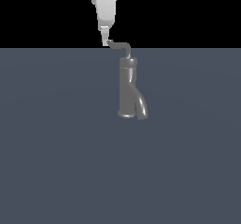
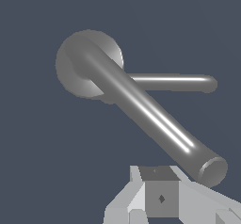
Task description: Turn on the faucet by rotating a designated handle.
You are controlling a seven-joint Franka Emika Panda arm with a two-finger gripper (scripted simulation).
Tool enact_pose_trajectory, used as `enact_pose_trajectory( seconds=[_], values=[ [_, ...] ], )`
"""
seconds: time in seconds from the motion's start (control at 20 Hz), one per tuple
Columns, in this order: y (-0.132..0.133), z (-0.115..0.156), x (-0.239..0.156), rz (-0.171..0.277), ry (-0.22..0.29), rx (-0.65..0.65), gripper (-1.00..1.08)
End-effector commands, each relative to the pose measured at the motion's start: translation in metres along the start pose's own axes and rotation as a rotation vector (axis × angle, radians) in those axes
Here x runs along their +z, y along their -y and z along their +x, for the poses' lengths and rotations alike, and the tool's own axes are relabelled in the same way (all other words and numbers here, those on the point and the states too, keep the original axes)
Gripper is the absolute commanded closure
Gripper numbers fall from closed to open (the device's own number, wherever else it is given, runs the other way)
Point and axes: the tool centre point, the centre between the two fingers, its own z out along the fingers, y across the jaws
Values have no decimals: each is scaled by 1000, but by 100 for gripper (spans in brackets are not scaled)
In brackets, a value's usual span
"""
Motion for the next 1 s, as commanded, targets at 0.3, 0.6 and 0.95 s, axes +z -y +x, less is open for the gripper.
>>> enact_pose_trajectory(
  seconds=[0.3, 0.6, 0.95],
  values=[
    [-30, 32, 0, -7, -2, 17, 108],
    [-35, 35, 0, -4, -2, 3, 108],
    [-40, 81, -1, -6, -2, 11, 108]
  ],
)
